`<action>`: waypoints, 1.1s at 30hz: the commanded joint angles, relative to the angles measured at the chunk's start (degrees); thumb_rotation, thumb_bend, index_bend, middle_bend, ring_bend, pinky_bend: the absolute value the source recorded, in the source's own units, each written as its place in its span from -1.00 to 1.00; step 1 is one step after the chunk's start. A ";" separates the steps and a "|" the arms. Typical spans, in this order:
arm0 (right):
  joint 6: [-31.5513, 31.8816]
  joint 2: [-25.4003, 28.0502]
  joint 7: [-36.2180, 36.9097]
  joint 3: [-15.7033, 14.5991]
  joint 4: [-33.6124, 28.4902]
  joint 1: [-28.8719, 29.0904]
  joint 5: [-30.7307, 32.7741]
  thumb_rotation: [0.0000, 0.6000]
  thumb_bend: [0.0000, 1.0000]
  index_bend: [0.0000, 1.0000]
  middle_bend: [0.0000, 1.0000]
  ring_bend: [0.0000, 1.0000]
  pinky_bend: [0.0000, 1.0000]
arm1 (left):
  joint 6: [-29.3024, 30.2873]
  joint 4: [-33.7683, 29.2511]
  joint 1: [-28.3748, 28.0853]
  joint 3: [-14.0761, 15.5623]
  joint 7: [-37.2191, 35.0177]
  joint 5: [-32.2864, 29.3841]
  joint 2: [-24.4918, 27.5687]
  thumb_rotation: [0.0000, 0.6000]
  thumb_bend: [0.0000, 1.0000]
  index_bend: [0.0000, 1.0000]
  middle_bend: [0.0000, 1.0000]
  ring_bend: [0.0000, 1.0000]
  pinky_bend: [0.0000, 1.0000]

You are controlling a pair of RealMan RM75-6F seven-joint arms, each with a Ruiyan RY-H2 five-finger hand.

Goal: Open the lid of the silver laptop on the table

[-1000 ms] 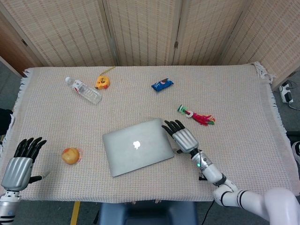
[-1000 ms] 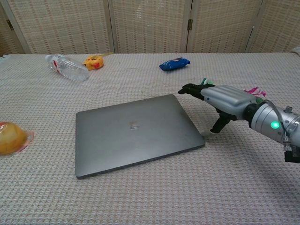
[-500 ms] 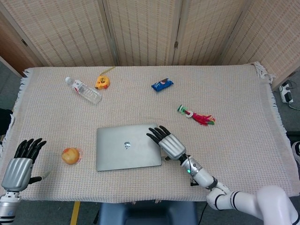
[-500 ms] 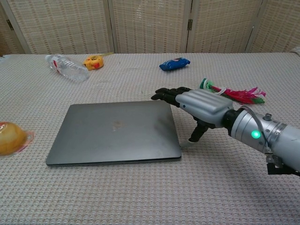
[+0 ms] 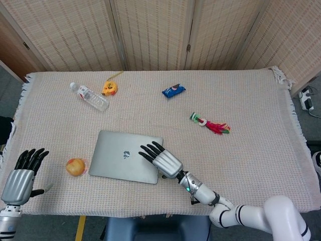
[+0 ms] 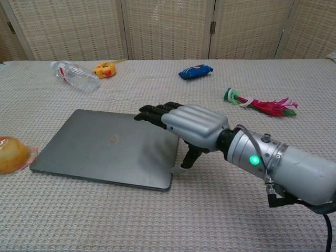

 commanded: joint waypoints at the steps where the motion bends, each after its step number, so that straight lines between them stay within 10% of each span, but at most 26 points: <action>1: 1.31 3.00 -1.82 -0.39 -3.45 -0.99 0.10 1.00 -0.72 -1.00 -1.00 -1.00 -1.00 | -0.36 0.09 -0.62 -0.25 -0.33 0.48 0.25 1.00 -0.63 -0.71 -0.77 -0.86 -1.00; 16: 14.02 29.49 -10.97 -0.66 -28.05 -12.94 5.24 1.00 -0.73 -1.00 -1.00 -1.00 -1.00 | -8.58 -3.56 -11.92 -2.03 -1.27 9.42 -1.69 1.00 -0.63 -0.69 -0.77 -0.86 -1.00; 33: 14.64 32.48 -3.98 -1.97 -26.52 -17.57 7.42 1.00 -0.73 -1.00 -1.00 -1.00 -1.00 | -25.39 -1.63 -26.12 -3.79 5.71 8.06 -14.95 1.00 -0.63 -0.76 -0.77 -0.87 -1.00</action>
